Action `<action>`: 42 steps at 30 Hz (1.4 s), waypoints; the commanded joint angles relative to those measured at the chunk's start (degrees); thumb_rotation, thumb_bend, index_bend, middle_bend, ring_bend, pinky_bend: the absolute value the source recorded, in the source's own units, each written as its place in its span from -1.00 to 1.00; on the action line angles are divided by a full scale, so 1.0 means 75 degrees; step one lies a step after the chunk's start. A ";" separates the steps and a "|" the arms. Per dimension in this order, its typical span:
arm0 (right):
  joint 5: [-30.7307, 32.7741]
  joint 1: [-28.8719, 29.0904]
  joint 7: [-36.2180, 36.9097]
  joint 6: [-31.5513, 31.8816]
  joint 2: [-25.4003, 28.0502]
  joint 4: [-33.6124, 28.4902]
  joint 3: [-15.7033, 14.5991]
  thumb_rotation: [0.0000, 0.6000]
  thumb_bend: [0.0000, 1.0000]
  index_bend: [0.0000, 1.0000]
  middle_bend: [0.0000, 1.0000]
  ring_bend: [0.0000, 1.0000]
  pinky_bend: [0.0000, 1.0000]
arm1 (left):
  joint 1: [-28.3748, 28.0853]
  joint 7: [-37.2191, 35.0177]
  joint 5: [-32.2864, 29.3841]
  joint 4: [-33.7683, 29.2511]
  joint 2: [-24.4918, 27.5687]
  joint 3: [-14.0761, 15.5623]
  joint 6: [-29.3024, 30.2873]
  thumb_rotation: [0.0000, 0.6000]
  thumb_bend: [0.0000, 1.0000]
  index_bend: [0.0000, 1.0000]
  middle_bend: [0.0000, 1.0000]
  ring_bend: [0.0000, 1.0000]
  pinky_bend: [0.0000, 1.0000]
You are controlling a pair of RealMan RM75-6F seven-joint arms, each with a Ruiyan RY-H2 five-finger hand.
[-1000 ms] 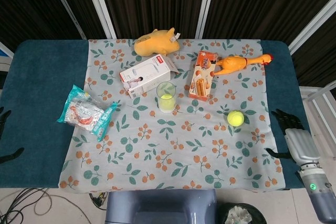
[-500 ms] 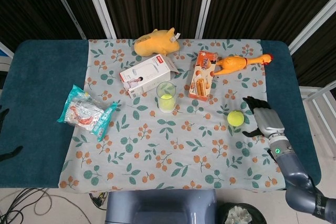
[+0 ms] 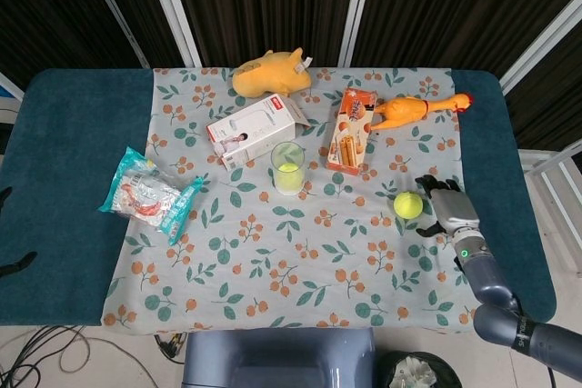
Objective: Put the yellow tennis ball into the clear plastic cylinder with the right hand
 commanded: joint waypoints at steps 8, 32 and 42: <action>-0.0187 0.0226 0.0127 -0.0113 -0.0668 0.0789 -0.0030 1.00 -0.50 -0.44 -0.59 -0.51 -0.99 | -0.0010 0.0016 -0.0050 0.0010 -0.0013 -0.0024 -0.0033 1.00 -1.00 -0.84 -1.00 -1.00 -0.88; -0.0248 0.0293 0.0125 0.0415 -0.1178 0.1163 0.0246 1.00 -0.05 0.09 -0.08 0.12 0.06 | -0.0023 -0.0139 -0.0110 -0.0010 0.0034 -0.0048 -0.0125 1.00 -1.00 -0.83 -1.00 -1.00 -0.88; -0.0183 0.0485 -0.0124 0.0945 0.0078 -0.0477 0.0999 1.00 -0.05 0.09 -0.08 0.12 0.31 | -0.0020 -0.0193 -0.0077 -0.0033 0.0059 -0.0025 -0.0144 1.00 -1.00 -0.83 -1.00 -1.00 -0.88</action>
